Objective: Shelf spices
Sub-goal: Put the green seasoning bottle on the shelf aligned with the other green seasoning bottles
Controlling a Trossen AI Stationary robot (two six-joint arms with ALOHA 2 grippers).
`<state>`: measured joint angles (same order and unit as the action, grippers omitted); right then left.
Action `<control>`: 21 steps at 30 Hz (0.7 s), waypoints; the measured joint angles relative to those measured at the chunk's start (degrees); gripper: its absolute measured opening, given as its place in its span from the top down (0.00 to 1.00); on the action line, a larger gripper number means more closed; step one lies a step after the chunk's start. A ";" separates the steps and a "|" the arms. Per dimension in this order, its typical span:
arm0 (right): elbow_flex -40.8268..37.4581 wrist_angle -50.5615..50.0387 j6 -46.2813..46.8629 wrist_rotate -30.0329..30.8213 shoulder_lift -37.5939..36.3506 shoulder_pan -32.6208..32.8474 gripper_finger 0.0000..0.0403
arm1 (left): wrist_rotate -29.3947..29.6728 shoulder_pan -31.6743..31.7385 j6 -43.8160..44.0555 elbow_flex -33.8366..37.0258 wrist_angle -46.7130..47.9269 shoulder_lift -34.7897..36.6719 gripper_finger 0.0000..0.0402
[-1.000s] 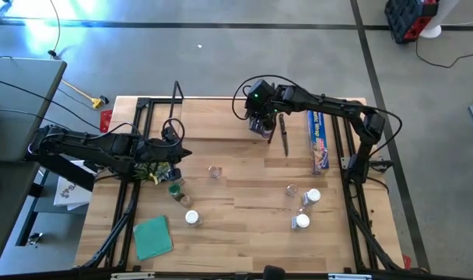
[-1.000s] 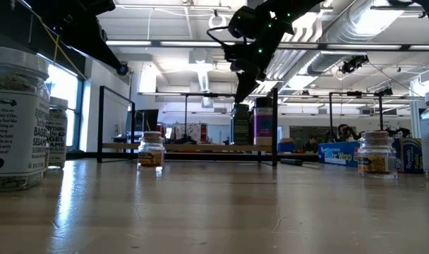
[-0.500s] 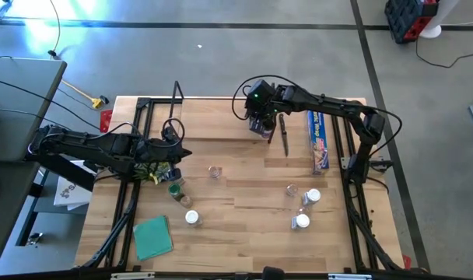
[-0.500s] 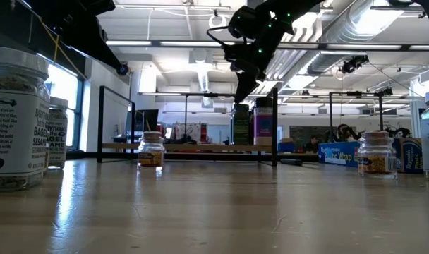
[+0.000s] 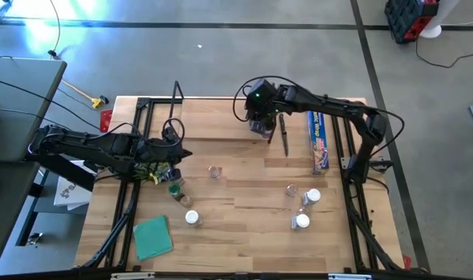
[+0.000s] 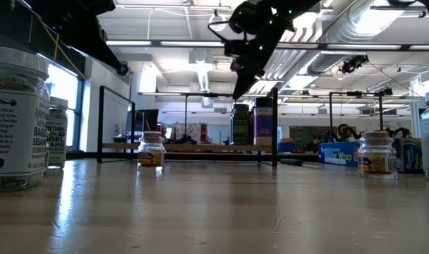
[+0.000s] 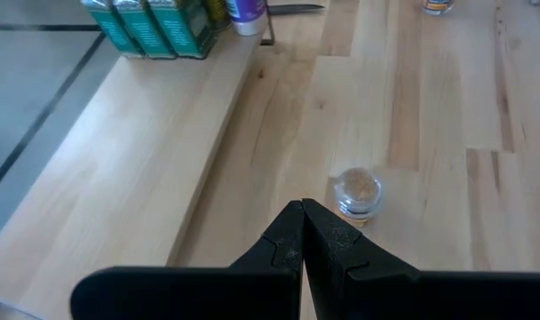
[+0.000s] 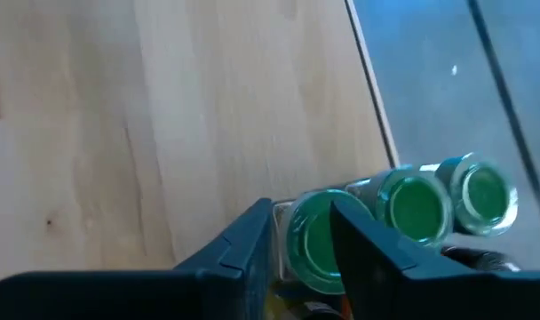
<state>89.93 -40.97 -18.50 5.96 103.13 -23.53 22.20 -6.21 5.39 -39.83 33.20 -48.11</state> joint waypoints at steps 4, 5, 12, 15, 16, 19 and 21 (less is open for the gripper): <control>0.00 0.68 -1.56 -0.11 -3.69 3.24 0.71 | -4.40 -0.17 -1.17 -3.38 5.06 -0.69 1.00; 0.00 1.05 -1.57 -0.16 -4.73 4.33 0.71 | -5.51 -0.27 -0.83 -5.17 7.60 -1.24 1.00; -0.61 2.16 -0.89 -0.28 -8.00 13.52 0.71 | -21.77 -5.25 -9.56 -18.29 29.17 -10.31 1.00; -3.81 4.30 -0.76 -0.23 -7.97 16.74 0.71 | -28.54 -9.61 -16.02 -21.20 35.27 -14.85 0.97; -5.15 5.72 -0.25 -0.20 -7.97 17.63 0.71 | -29.36 -10.99 -16.51 -21.99 37.20 -16.26 0.94; -8.59 7.34 3.43 0.42 -7.97 19.98 0.71 | -30.30 -14.62 -18.21 -23.54 40.49 -20.30 0.84; -10.34 7.58 7.39 2.77 -7.93 21.57 0.71 | -30.08 -16.29 -19.60 -23.63 40.92 -22.15 0.75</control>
<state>79.59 -33.39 -11.11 8.73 95.19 -1.96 -7.88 -22.50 -14.21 -63.47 74.12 -70.26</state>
